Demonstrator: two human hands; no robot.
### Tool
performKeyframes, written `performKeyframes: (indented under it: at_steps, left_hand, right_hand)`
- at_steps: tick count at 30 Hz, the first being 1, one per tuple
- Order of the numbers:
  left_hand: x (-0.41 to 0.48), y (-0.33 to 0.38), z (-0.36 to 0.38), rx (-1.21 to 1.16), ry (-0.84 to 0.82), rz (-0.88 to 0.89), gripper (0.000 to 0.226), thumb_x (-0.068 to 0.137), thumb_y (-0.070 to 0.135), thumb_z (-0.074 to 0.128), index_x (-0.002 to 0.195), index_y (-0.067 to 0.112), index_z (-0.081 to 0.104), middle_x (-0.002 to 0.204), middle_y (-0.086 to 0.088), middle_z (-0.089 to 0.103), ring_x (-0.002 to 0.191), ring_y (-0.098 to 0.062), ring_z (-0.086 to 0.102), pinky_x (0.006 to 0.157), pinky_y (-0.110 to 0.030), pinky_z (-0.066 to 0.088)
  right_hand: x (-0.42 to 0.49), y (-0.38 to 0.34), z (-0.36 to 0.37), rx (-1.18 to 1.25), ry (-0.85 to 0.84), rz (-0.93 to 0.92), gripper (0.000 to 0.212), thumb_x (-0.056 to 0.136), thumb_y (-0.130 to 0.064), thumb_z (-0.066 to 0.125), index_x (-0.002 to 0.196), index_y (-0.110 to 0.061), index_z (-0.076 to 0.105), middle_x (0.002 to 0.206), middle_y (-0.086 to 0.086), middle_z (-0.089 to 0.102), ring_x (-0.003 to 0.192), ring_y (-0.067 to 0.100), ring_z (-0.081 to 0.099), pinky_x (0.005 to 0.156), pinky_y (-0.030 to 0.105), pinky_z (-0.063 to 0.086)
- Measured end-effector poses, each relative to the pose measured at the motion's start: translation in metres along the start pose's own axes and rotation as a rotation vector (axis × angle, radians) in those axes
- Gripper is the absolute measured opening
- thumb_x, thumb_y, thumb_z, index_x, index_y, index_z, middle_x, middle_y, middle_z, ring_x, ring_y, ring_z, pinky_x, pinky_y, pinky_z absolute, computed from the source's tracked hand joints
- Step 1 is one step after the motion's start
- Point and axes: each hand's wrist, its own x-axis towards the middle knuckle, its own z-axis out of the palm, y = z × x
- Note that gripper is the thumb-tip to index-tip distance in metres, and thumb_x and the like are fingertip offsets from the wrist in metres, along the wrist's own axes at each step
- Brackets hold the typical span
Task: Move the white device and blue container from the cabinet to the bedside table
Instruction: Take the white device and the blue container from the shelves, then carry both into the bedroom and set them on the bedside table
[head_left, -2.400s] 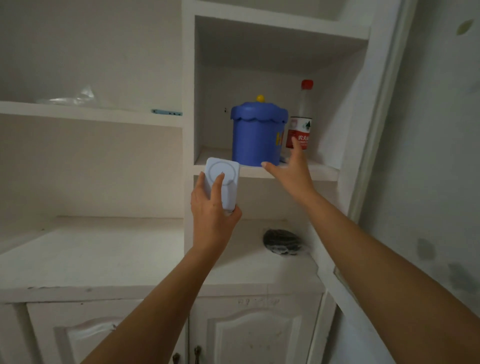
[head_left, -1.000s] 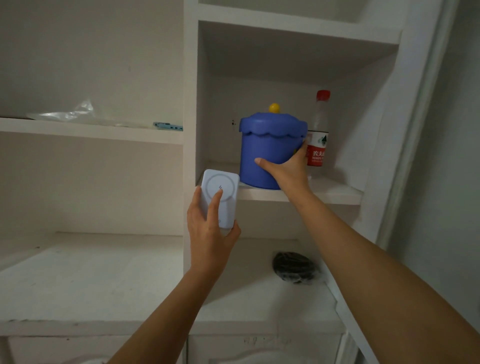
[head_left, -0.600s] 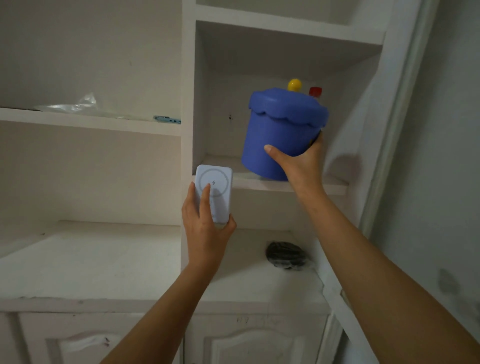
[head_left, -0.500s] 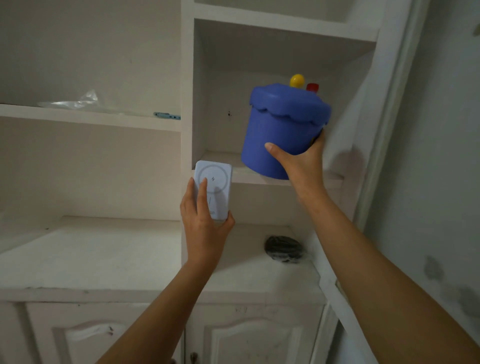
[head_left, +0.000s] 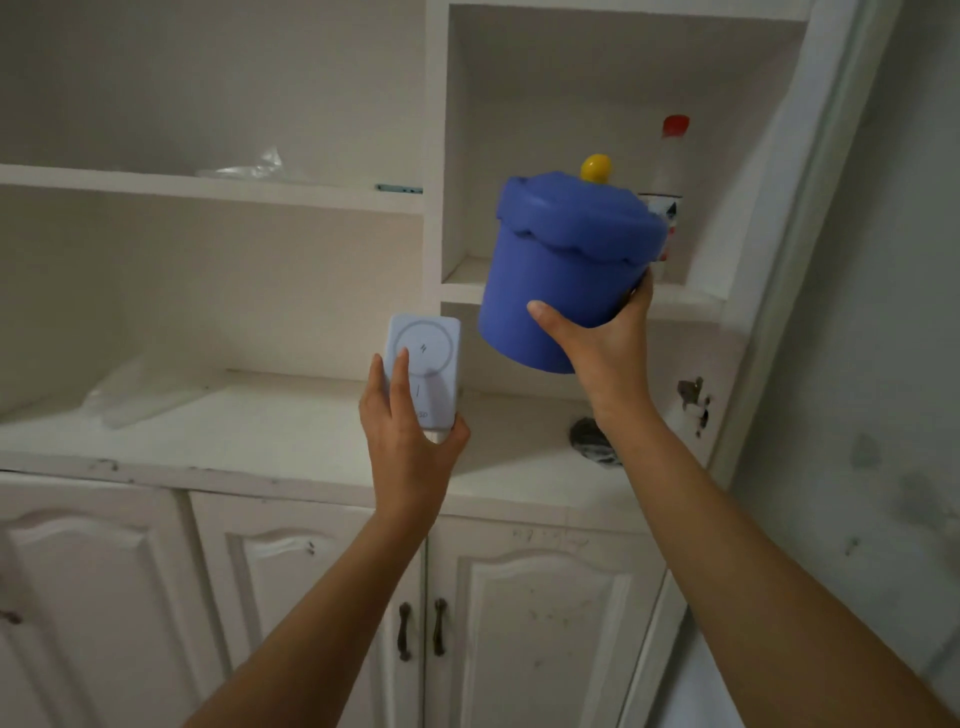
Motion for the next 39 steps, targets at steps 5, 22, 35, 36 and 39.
performKeyframes:
  at_steps: [5, 22, 35, 36, 39]
  left_hand:
    - [-0.005, -0.013, -0.036, 0.048, 0.06, -0.053, 0.082, 0.068, 0.007, 0.075, 0.136, 0.013, 0.03, 0.142, -0.02, 0.031, 0.13, -0.032, 0.03, 0.098, -0.033, 0.034]
    - [-0.028, -0.091, -0.27, 0.42, 0.298, -0.214, 0.089, 0.068, 0.01, 0.076, 0.139, 0.01, 0.023, 0.142, -0.018, 0.033, 0.13, -0.029, 0.03, 0.101, -0.027, 0.024]
    - [-0.098, -0.098, -0.468, 0.871, 0.575, -0.326, 0.084, 0.067, 0.018, 0.077, 0.135, 0.003, 0.03, 0.133, -0.02, 0.043, 0.121, -0.031, 0.04, 0.099, -0.026, 0.027]
    - [-0.106, -0.093, -0.479, 0.911, 0.596, -0.334, 0.082, 0.068, 0.02, 0.075, 0.134, 0.002, 0.031, 0.133, -0.021, 0.044, 0.121, -0.032, 0.04, 0.099, -0.026, 0.026]
    - [-0.128, -0.077, -0.51, 1.029, 0.665, -0.373, 0.079, 0.067, 0.024, 0.07, 0.133, 0.0, 0.033, 0.131, -0.023, 0.045, 0.119, -0.035, 0.042, 0.101, -0.036, 0.032]
  right_hand:
    - [-0.036, 0.003, 0.028, -0.001, -0.072, 0.028, 0.102, 0.062, -0.023, 0.084, 0.14, -0.022, 0.018, 0.133, -0.012, 0.038, 0.115, 0.0, 0.045, 0.091, 0.008, 0.043]
    - [-0.173, -0.034, 0.222, 0.285, -0.391, 0.151, 0.103, 0.063, -0.021, 0.083, 0.142, -0.021, 0.017, 0.132, -0.013, 0.039, 0.109, -0.012, 0.044, 0.082, -0.001, 0.04]
    - [-0.303, -0.095, 0.364, 0.624, -0.795, 0.229, 0.108, 0.053, -0.034, 0.084, 0.139, -0.025, 0.02, 0.128, -0.021, 0.043, 0.109, -0.014, 0.047, 0.086, 0.009, 0.045]
    - [-0.314, -0.101, 0.372, 0.647, -0.829, 0.217, 0.104, 0.054, -0.032, 0.084, 0.138, -0.025, 0.022, 0.128, -0.021, 0.044, 0.111, -0.011, 0.048, 0.088, 0.012, 0.046]
    - [-0.347, -0.122, 0.389, 0.687, -0.912, 0.172, 0.087, 0.058, -0.026, 0.084, 0.124, -0.042, 0.03, 0.118, -0.03, 0.048, 0.111, -0.009, 0.05, 0.092, 0.018, 0.046]
